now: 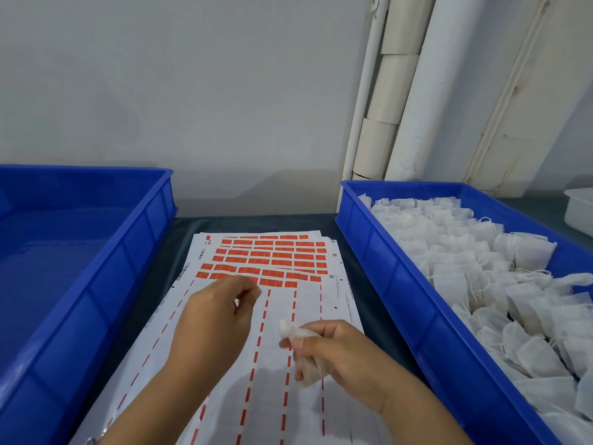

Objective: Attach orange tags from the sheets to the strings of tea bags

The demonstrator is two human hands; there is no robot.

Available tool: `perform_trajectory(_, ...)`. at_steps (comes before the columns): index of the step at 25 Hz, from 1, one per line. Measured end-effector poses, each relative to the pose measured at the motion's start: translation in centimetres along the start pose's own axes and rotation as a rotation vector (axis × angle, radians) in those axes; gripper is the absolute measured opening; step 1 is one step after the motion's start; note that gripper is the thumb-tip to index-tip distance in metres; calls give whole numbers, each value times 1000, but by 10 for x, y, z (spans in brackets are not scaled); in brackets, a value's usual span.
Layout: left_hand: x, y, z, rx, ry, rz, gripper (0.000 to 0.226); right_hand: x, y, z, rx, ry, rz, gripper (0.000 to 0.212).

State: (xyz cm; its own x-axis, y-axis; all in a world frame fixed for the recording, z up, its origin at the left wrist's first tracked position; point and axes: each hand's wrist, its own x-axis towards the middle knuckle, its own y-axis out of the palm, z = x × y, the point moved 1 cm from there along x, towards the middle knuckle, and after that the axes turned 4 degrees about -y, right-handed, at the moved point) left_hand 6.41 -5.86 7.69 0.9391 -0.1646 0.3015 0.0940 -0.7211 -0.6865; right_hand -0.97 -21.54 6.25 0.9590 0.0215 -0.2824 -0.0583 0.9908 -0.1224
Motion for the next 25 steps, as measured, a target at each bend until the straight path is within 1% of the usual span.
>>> perform_trajectory(2,-2,2,-4,9,45,59,14,-2,0,-1,-25,13,125,19)
perform_trajectory(4,-4,2,-9,9,94,95,15,-1,1,-2,-31,-25,143,19)
perform_trajectory(6,-4,1,-13,3,128,117,11,0,2,-3,98,-72,93,20)
perform_trajectory(8,-2,0,-14,0,153,134,11,1,2,-1,218,-112,8,22)
perform_trajectory(10,0,0,-15,9,173,143,14,4,-3,-1,258,-138,-105,25)
perform_trajectory(12,3,1,-15,19,177,146,13,6,-6,-2,286,-136,-160,20)
perform_trajectory(14,7,3,-15,8,153,152,9,9,-7,-3,285,-125,-186,14)
perform_trajectory(16,15,11,-13,-46,111,162,9,13,-8,-5,286,-97,-266,11)
perform_trajectory(18,29,26,-8,-141,6,170,7,20,-13,-8,309,-62,-364,9)
perform_trajectory(19,38,37,-3,-163,-54,173,10,24,-16,-10,315,-44,-412,9)
perform_trajectory(21,54,65,7,-91,-129,196,26,36,-23,-15,309,4,-503,10)
perform_trajectory(23,68,93,15,2,-137,258,38,52,-32,-17,301,71,-577,11)
perform_trajectory(25,81,119,21,107,-92,363,53,68,-40,-15,366,151,-626,14)
